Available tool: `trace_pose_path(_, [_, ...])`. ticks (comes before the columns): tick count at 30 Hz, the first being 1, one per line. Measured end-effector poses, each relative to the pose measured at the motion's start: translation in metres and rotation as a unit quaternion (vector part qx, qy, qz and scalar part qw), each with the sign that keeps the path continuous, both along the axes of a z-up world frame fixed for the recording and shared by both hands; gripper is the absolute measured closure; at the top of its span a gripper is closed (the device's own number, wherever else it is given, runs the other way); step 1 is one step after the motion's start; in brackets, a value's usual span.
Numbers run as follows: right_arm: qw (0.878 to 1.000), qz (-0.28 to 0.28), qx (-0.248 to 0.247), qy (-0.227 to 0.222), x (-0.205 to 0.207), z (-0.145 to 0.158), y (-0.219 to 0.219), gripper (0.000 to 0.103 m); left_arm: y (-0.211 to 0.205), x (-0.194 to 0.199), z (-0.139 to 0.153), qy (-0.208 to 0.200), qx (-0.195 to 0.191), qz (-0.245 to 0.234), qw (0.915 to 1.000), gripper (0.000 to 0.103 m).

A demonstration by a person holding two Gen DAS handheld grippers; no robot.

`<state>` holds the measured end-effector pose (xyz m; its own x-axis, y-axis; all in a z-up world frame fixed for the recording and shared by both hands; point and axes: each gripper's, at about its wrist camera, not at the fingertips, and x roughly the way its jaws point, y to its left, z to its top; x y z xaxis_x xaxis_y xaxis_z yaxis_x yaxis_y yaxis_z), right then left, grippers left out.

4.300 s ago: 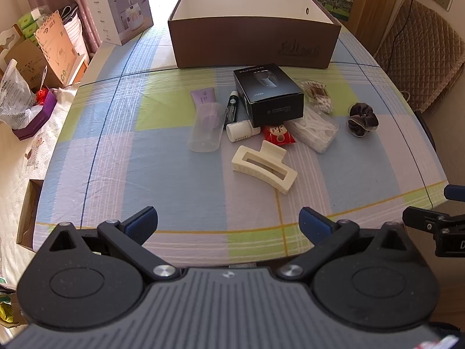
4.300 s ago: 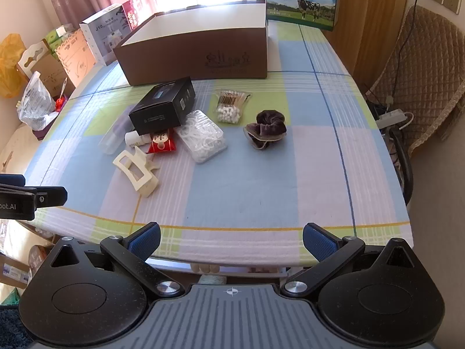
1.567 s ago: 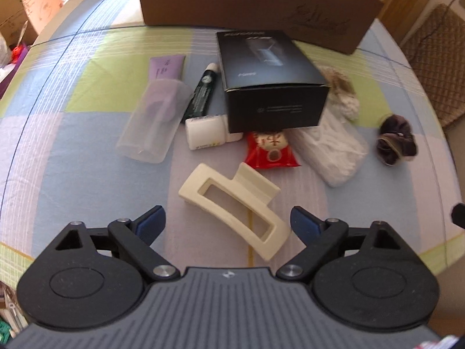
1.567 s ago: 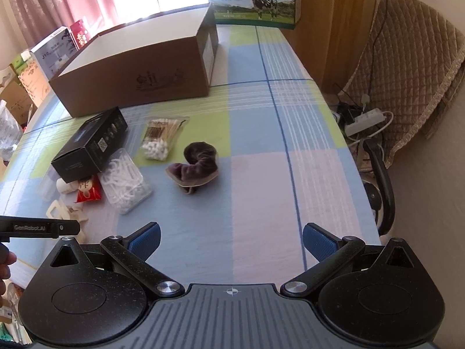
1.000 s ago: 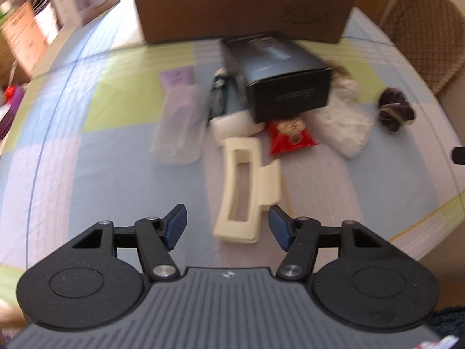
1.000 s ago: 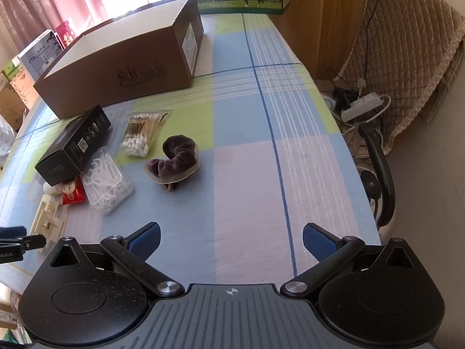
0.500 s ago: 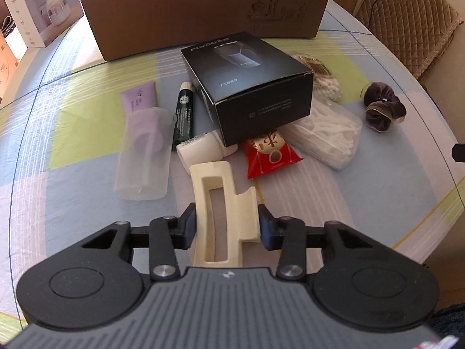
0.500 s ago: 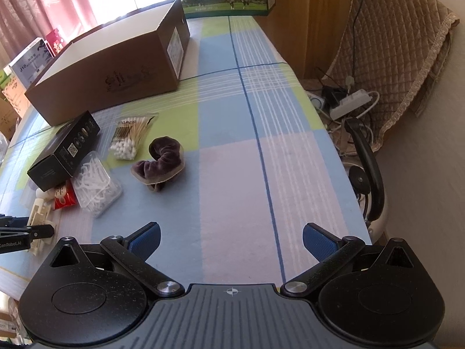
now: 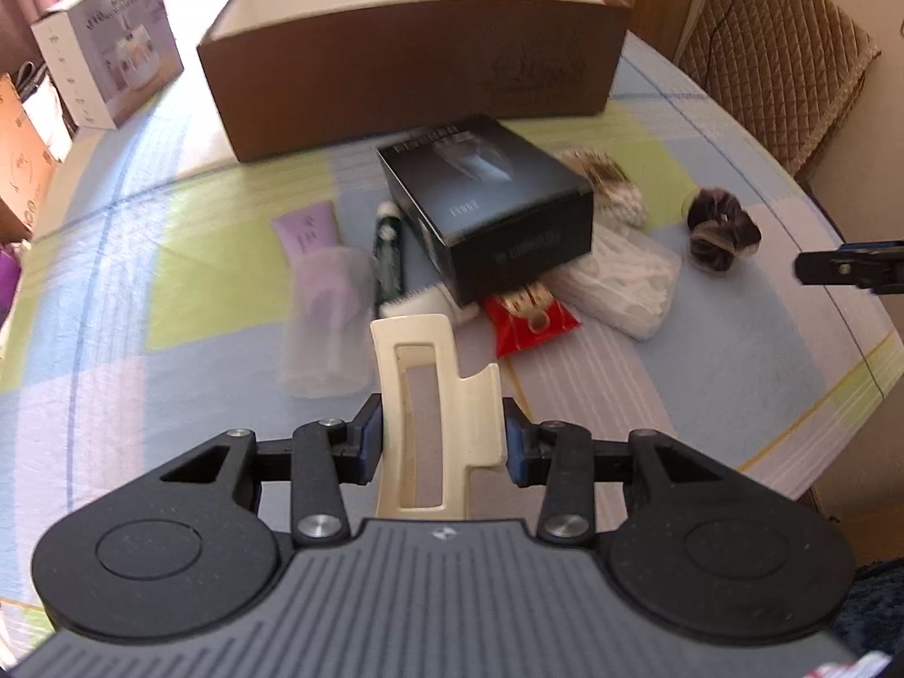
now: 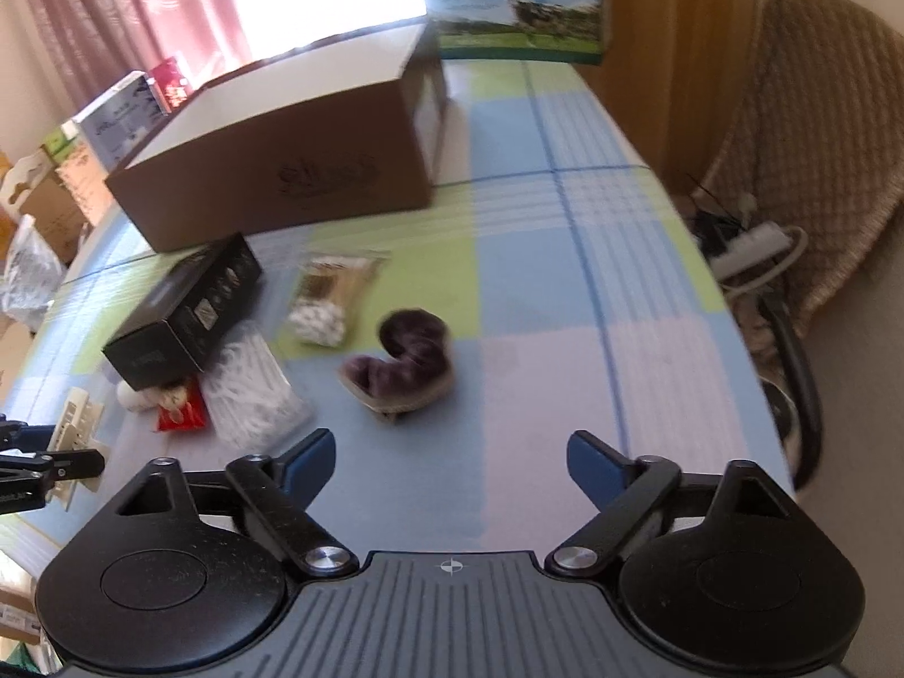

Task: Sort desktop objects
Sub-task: 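Grasp the cream claw clip with the left tool while the right tool grasps the brown scrunchie, then carry the claw clip and scrunchie over the brown box with both tools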

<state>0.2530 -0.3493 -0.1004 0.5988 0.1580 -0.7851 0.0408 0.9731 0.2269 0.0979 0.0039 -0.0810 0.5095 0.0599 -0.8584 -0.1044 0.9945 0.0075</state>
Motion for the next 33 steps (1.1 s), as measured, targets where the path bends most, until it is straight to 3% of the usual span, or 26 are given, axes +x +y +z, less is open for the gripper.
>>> trace_pose_path(13, [0.999, 0.031, -0.016, 0.017, 0.055, -0.027, 0.024, 0.049, 0.058, 0.014, 0.036, -0.036, 0.029, 0.071, 0.9964, 0.067])
trace_pose_path(18, [0.998, 0.035, -0.032, 0.029, 0.066, -0.031, 0.022, 0.078, 0.079, 0.028, 0.046, -0.046, 0.037, 0.081, 0.9949, 0.067])
trace_pose_path(21, [0.999, 0.025, -0.023, 0.028, 0.072, -0.024, 0.017, 0.088, 0.089, 0.041, 0.052, -0.054, 0.039, 0.077, 0.9948, 0.067])
trace_pose_path(33, [0.998, 0.026, -0.015, -0.053, 0.109, 0.064, 0.011, 0.089, 0.123, 0.110, 0.096, -0.105, 0.046, 0.055, 0.9919, 0.067])
